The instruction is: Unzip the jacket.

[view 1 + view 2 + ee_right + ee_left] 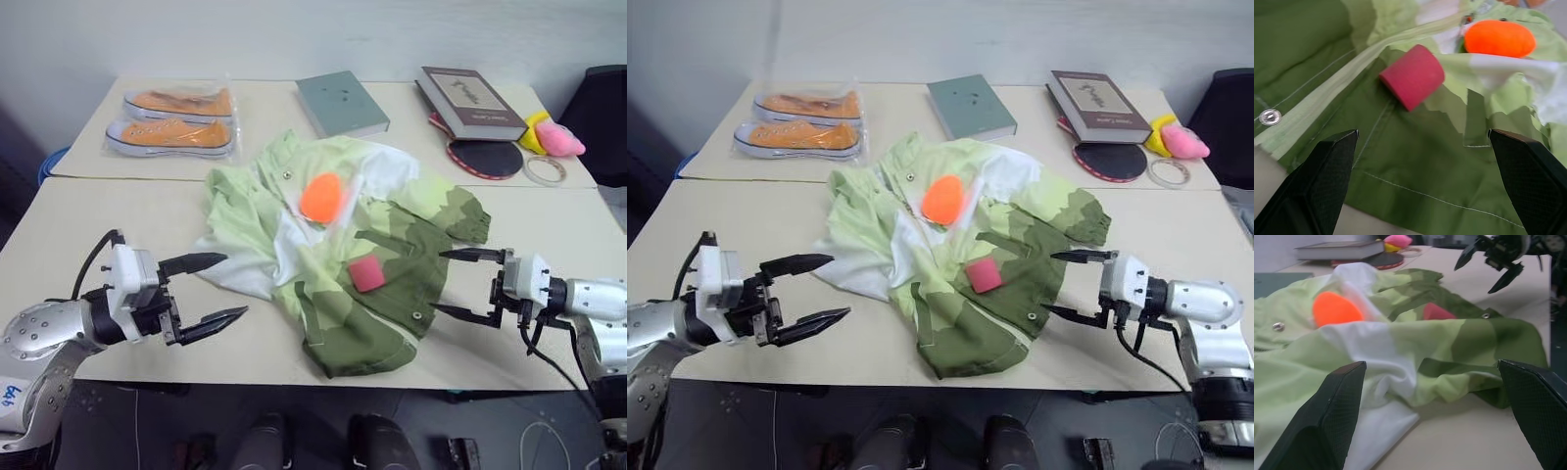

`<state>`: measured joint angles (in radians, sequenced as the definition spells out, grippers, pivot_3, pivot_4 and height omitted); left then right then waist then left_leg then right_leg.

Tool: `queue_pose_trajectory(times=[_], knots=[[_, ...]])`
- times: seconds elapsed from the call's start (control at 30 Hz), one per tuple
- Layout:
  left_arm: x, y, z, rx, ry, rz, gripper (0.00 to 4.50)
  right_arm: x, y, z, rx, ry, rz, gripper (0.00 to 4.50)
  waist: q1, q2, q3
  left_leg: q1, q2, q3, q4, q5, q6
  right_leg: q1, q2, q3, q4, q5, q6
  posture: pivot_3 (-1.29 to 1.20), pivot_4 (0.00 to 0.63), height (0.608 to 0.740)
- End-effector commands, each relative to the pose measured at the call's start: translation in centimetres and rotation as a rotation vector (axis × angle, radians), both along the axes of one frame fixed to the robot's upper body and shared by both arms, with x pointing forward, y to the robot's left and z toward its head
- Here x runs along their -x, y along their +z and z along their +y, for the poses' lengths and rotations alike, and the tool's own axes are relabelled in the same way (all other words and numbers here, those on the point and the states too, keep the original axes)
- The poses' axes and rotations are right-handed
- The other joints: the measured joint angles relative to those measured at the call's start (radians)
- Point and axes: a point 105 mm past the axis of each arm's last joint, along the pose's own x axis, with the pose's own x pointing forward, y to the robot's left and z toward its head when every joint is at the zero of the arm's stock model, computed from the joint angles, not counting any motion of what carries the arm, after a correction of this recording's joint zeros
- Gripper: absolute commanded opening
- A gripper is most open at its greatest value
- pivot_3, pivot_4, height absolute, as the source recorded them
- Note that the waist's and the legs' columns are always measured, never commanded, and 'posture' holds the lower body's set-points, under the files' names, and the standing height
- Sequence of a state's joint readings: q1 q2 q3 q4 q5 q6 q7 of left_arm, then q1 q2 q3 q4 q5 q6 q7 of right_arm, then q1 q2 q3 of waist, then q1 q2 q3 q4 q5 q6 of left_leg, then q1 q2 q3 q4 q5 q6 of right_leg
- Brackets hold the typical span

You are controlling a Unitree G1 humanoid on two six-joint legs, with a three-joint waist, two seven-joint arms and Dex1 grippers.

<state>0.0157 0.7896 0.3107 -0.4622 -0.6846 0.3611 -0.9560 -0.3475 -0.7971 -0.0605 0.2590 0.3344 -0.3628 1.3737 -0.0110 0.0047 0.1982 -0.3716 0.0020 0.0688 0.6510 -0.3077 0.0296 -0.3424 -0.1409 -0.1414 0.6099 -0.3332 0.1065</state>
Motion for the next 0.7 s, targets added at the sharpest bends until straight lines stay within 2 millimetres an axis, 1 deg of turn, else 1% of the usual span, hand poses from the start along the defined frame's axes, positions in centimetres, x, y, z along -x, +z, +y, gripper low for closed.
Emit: queue_pose_trajectory(times=[0.03, 0.13, 0.23, 0.33, 0.4, 0.5, 0.7], knots=[[0.2, -0.4, -0.6, -0.012, -0.055, 0.014, 4.5, -1.0, -0.1, 2.3, 0.053, 0.086, -0.01, 4.46, -0.004, 0.0, 0.0, 0.0, 0.001, 0.0, 0.0, 0.001, -0.001, 0.0, 0.001, 0.0, 0.0, 0.0, 0.0, 0.0, 0.15, 0.74], [0.1, -0.8, -1.0, -0.021, -0.071, 0.018, 4.5, -2.1, -0.8, 4.7, 0.077, 0.141, 0.011, 4.46, -0.003, 0.0, 0.0, 0.0, 0.005, 0.0, 0.0, 0.001, -0.004, -0.001, 0.006, 0.002, 0.001, 0.0, 0.0, 0.0, 0.15, 0.74], [0.0, -1.1, -1.3, -0.022, -0.074, 0.018, 4.5, -3.3, -1.1, 6.7, 0.094, 0.174, 0.01, 4.46, -0.002, 0.0, 0.001, 0.0, 0.007, 0.0, 0.0, 0.001, -0.005, -0.003, 0.008, 0.004, 0.001, 0.0, -0.001, 0.0, 0.15, 0.74], [0.1, -1.4, -1.6, -0.022, -0.075, 0.021, 4.5, -4.0, -1.2, 8.3, 0.11, 0.201, 0.018, 4.46, 0.0, 0.0, 0.001, -0.001, 0.007, 0.001, 0.001, 0.001, -0.005, -0.003, 0.008, 0.005, 0.001, 0.0, -0.001, 0.0, 0.15, 0.74], [0.1, -1.5, -1.7, -0.021, -0.074, 0.021, 4.5, -4.2, -1.2, 8.8, 0.108, 0.208, 0.018, 4.46, 0.006, -0.001, 0.001, -0.002, 0.007, 0.001, 0.001, 0.001, -0.005, -0.003, 0.008, 0.005, 0.0, 0.0, -0.001, 0.0, 0.15, 0.74], [0.0, -1.7, -1.9, -0.02, -0.07, 0.02, 4.5, -4.2, -1.4, 9.1, 0.103, 0.215, 0.017, 3.91, 0.01, -0.001, 0.001, -0.002, 0.007, 0.0, 0.002, 0.001, -0.005, -0.003, 0.008, 0.005, 0.001, 0.0, -0.001, 0.0, 0.15, 0.74], [0.1, -2.1, -2.1, -0.01, -0.056, 0.025, 4.5, -4.4, -1.0, 8.9, 0.048, 0.188, 0.024, 1.93, 0.006, -0.001, 0.001, -0.002, 0.007, 0.001, 0.002, 0.001, -0.005, -0.004, 0.008, 0.006, 0.001, 0.0, -0.001, 0.0, 0.15, 0.74]])
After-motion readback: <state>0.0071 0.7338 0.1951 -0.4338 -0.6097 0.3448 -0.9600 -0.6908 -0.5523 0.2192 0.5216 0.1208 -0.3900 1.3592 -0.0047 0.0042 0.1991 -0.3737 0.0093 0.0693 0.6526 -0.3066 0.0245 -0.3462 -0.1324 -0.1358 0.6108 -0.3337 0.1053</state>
